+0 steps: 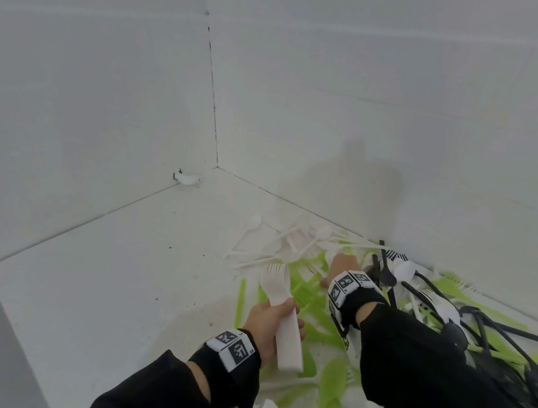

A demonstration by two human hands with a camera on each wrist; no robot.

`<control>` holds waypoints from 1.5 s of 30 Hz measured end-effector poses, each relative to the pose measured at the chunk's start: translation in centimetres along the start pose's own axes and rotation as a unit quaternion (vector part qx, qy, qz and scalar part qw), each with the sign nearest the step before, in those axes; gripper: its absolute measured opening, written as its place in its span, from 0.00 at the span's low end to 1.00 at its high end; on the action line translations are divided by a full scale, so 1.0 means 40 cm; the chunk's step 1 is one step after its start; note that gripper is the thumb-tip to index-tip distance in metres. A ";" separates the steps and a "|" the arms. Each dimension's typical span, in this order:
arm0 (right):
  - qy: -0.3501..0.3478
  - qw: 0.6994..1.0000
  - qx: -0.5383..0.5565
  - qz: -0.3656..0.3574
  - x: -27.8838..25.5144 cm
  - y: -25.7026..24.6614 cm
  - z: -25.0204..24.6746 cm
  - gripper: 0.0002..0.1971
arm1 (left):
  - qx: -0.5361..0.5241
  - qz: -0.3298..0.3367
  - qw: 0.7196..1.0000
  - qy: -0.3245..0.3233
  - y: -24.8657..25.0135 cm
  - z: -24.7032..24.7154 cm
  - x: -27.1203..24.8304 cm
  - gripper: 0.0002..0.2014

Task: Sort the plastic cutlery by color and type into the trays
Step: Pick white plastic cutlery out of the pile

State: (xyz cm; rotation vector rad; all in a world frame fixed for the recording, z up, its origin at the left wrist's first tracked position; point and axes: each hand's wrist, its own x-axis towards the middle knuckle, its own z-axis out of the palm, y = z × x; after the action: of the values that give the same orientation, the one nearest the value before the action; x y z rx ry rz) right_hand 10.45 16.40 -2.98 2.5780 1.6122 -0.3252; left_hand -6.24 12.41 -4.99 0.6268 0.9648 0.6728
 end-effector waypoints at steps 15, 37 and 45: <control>-0.120 0.817 0.565 0.005 -0.140 -0.016 -0.034 0.08 | 0.005 0.028 1.000 -0.004 0.008 0.010 0.041 0.03; 0.009 0.909 0.415 -0.036 -0.231 0.039 0.049 0.15 | 0.066 0.008 0.994 -0.092 -0.038 0.071 0.006 0.13; 0.009 0.869 0.492 -0.059 -0.233 0.001 0.035 0.12 | 0.037 -0.001 0.997 -0.074 0.001 0.050 -0.005 0.16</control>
State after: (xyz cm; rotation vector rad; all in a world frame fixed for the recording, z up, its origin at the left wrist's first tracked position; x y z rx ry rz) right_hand 6.37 7.95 -2.29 3.0874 1.9493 -1.4811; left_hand -4.53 11.93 -4.00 0.7305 0.8553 0.5813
